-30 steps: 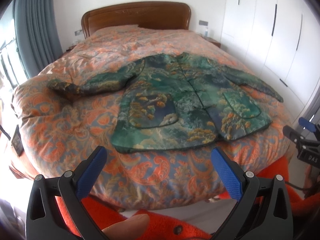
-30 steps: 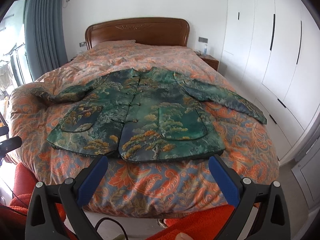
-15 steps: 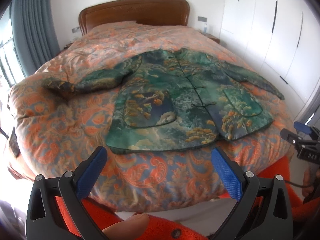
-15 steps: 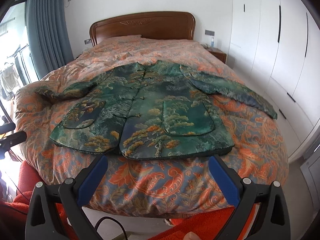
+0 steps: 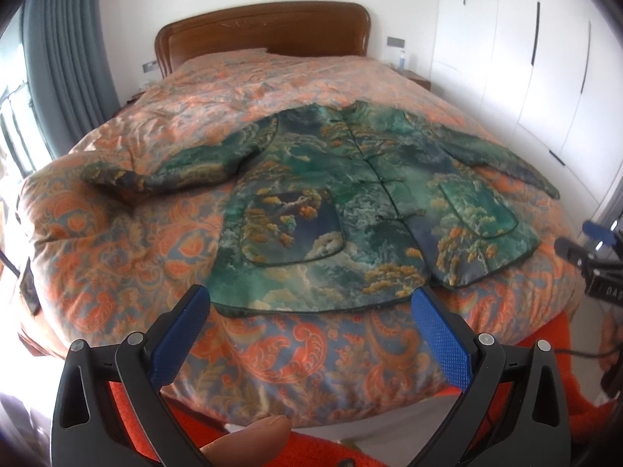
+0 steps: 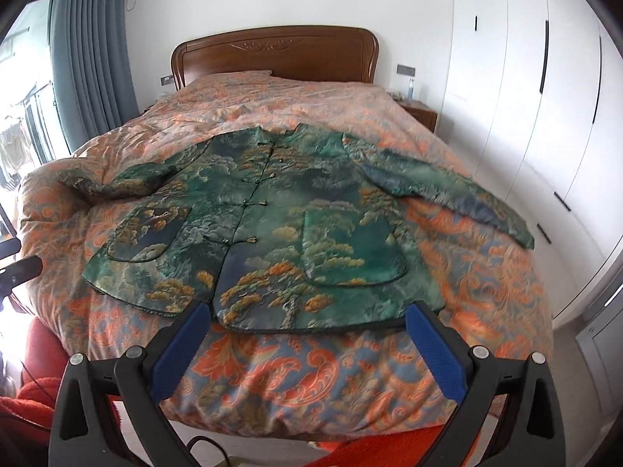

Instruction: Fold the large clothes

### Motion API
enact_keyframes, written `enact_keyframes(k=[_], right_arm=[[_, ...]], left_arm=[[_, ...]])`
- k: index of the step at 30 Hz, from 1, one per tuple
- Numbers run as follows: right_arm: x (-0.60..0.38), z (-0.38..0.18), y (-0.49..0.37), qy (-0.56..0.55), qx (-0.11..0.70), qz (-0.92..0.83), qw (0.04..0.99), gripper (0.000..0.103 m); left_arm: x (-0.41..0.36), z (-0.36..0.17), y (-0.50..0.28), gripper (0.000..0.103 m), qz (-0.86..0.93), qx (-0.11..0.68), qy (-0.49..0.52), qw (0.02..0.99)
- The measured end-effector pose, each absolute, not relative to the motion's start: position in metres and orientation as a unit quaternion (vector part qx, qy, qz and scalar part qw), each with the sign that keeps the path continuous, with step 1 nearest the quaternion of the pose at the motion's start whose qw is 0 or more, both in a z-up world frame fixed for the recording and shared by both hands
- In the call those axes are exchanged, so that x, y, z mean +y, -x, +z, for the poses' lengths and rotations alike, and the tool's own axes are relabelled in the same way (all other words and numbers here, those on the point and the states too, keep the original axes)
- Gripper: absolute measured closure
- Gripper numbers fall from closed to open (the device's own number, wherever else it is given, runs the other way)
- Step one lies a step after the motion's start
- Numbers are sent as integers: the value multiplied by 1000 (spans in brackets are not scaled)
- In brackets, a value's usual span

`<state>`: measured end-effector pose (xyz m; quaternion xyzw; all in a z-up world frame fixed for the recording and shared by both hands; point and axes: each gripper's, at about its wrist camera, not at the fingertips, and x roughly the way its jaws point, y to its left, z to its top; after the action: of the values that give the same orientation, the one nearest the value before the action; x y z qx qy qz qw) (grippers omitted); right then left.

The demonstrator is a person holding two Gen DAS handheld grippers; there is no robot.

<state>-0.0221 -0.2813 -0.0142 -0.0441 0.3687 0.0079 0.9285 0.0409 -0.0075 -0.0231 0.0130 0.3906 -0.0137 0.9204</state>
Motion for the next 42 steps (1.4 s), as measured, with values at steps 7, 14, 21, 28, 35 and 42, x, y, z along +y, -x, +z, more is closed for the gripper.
enact_keyframes(k=[7,14,21,28,35,42], right_arm=[[-331,-17,-9,50,366,-34,929,0],[-487,-6,-63,-84,313,-115,939,0],[-601,-33,-120,-204,304,-155,918,0],[-680,-95,-159,-399,304,-139,854,0],[-711,-147,-179,-527,266,-156,792,2],[-719,-164,-193,-550,243,-223,767,77]], left_arm=[[-4,-27,-42,0,-4,401,-8,916],[3,-30,-44,0,9,411,6,912],[-6,-31,-47,0,11,416,-11,909],[-16,-36,-56,0,10,431,-23,902],[-19,-36,-64,0,21,438,-30,898],[-21,-39,-67,0,24,444,-35,895]])
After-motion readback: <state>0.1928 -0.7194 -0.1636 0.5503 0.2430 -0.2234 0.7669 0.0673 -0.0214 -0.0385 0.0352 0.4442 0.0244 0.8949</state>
